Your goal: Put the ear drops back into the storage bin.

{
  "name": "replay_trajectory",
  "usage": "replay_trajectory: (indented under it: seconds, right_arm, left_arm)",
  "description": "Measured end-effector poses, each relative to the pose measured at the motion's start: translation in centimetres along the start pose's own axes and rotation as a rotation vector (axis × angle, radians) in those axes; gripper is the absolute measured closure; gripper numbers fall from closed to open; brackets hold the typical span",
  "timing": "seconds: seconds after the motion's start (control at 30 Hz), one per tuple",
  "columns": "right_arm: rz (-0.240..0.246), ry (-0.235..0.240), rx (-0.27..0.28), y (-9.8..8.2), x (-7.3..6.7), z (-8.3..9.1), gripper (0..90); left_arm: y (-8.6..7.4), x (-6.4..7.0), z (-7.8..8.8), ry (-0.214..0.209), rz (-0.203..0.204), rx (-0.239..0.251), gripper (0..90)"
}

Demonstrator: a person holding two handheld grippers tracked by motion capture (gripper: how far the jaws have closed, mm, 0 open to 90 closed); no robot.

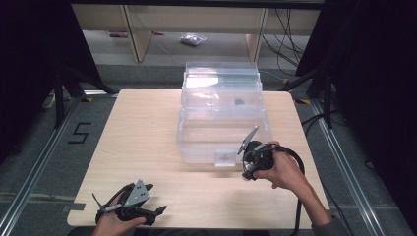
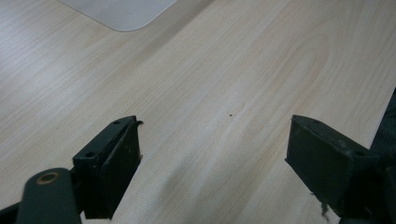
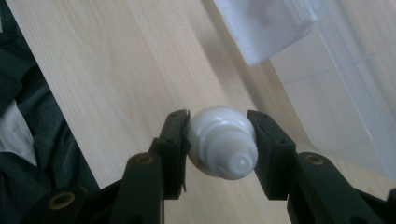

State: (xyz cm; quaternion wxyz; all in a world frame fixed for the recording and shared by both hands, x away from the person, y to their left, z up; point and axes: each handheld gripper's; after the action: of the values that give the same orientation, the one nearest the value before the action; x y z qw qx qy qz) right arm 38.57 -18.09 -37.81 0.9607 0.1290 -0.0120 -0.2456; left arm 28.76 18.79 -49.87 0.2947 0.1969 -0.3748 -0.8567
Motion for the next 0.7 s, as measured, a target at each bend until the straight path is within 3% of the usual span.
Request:
replay_trajectory:
  seconds: [0.07, 0.13, 0.17, 0.3, 0.33, 0.7]
  right_arm:
    - [0.004, -0.004, 0.003, 0.0, 0.1, 0.1, 60.2]
    - [0.027, 0.004, 0.007, 0.0, 0.3, 0.4, 60.2]
    - [0.012, -0.002, 0.009, 0.0, 0.2, 0.5, 60.2]
    - [0.024, -0.015, 0.023, 0.0, 0.5, 1.1, 60.2]
    - [0.002, -0.020, 0.021, 0.0, 0.5, 1.5, 60.2]
    - [-0.028, -0.018, 0.016, 0.0, 2.1, 2.8, 60.2]
  left_arm:
    - [0.0, -0.1, 0.0, -0.001, -0.015, -0.003, 17.1]
    - [0.0, 0.0, 0.0, -0.002, -0.014, -0.001, 17.1]
    - [0.0, 0.0, 0.0, -0.005, -0.011, 0.001, 17.1]
    - [0.0, 0.0, 0.0, -0.001, 0.000, -0.002, 17.1]
    - [0.0, 0.0, 0.0, -0.002, -0.014, -0.002, 17.1]
    - [0.0, -0.1, 0.0, -0.001, -0.015, -0.003, 17.1]
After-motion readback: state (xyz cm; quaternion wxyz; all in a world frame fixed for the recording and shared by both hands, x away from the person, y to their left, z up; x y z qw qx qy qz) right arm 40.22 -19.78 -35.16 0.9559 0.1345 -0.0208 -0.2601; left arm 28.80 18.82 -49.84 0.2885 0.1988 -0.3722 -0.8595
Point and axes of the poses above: each handheld gripper's, and its own axes: z roughly backward along the jaws, y roughly out of its top, x roughly to its right, and after that the axes turned 4 degrees about y, right-handed
